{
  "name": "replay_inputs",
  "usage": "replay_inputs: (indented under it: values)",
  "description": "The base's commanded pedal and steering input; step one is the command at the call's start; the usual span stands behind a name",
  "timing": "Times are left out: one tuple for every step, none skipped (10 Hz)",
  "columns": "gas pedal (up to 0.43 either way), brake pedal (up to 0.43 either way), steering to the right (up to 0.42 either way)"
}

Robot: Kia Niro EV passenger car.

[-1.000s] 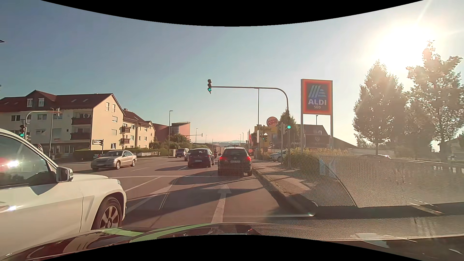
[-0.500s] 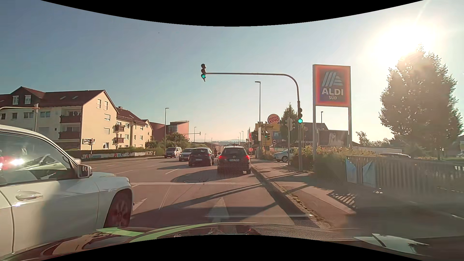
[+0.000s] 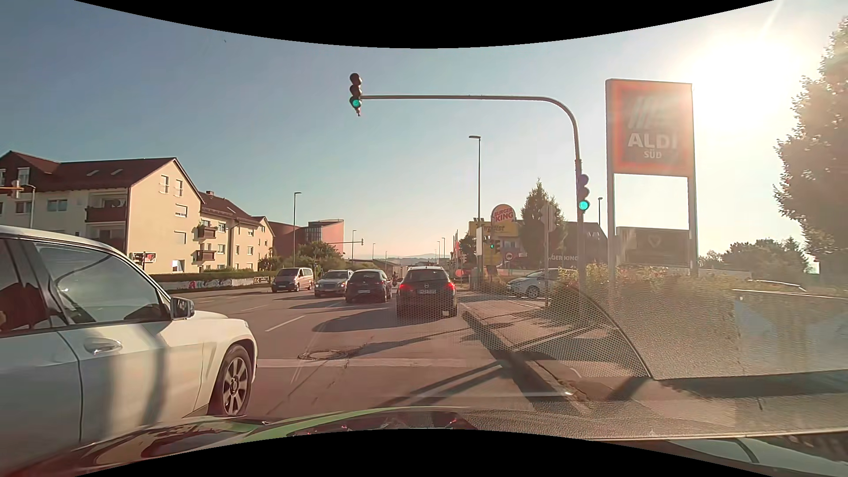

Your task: Follow the waypoints while adhering to traffic rules and regulations

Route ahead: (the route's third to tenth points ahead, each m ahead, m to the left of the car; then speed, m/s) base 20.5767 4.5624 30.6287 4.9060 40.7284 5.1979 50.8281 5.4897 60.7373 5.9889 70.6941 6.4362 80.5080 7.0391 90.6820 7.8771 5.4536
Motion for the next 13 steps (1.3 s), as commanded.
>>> replay_inputs:
  values:
    - [0.0,0.0,-0.002]
    - [0.0,0.0,-0.002]
    - [0.0,0.0,-0.003]
    - [0.0,0.0,-0.006]
    - [0.0,0.0,-0.007]
    - [0.0,0.0,-0.006]
    - [0.0,0.0,-0.005]
    - [0.0,0.0,-0.004]
    - [0.0,0.0,-0.004]
    - [0.0,0.0,-0.004]
    - [0.0,0.0,-0.004]
    - [0.0,0.0,-0.004]
    - [0.0,0.0,-0.004]
